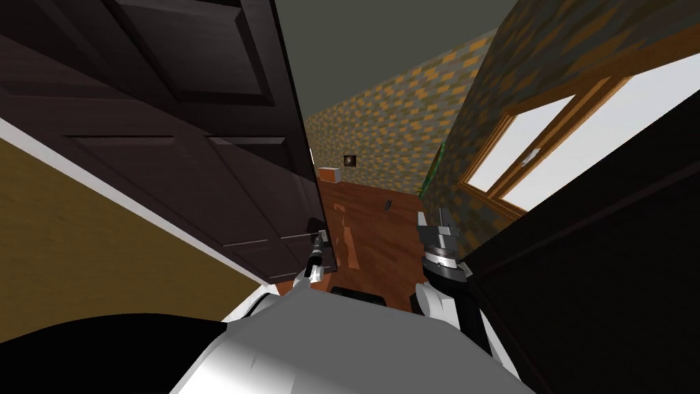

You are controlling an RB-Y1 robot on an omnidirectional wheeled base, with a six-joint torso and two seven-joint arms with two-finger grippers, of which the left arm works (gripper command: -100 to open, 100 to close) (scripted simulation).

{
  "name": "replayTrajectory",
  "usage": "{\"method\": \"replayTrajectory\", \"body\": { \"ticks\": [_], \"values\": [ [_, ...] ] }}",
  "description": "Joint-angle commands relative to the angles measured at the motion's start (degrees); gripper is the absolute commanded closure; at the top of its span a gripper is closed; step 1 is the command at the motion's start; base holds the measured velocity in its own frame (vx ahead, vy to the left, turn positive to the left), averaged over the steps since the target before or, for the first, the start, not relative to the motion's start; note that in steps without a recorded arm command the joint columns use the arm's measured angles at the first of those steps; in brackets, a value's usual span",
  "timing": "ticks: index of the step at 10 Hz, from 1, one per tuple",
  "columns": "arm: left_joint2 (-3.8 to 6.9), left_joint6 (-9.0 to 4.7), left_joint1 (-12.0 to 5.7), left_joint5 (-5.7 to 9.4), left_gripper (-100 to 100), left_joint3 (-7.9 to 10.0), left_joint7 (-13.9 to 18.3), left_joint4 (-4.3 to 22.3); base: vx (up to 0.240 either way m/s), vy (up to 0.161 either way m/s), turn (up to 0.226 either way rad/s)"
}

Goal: Push the door open

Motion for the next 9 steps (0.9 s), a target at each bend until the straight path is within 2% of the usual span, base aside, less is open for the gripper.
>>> {"method": "replayTrajectory", "body": {
  "ticks": [1,4,5,6,9],
  "values": [
    [0.36,-0.27,-0.25,0.62,100,0.99,-0.32,0.45,0.201,-0.053,0.074],
    [0.68,-0.42,-0.2,1.51,100,2.4,-0.84,0.64,0.195,-0.058,0.05],
    [0.66,-0.54,-0.11,1.33,100,2.09,-0.55,1.22,0.079,-0.015,0.031],
    [1.04,-0.81,-0.17,2.06,100,3.07,-0.88,1.35,0.146,-0.003,0.037],
    [1.42,-0.97,-0.09,3.17,100,4.51,-1.5,1.56,0.208,-0.033,0.048]
  ]
}}
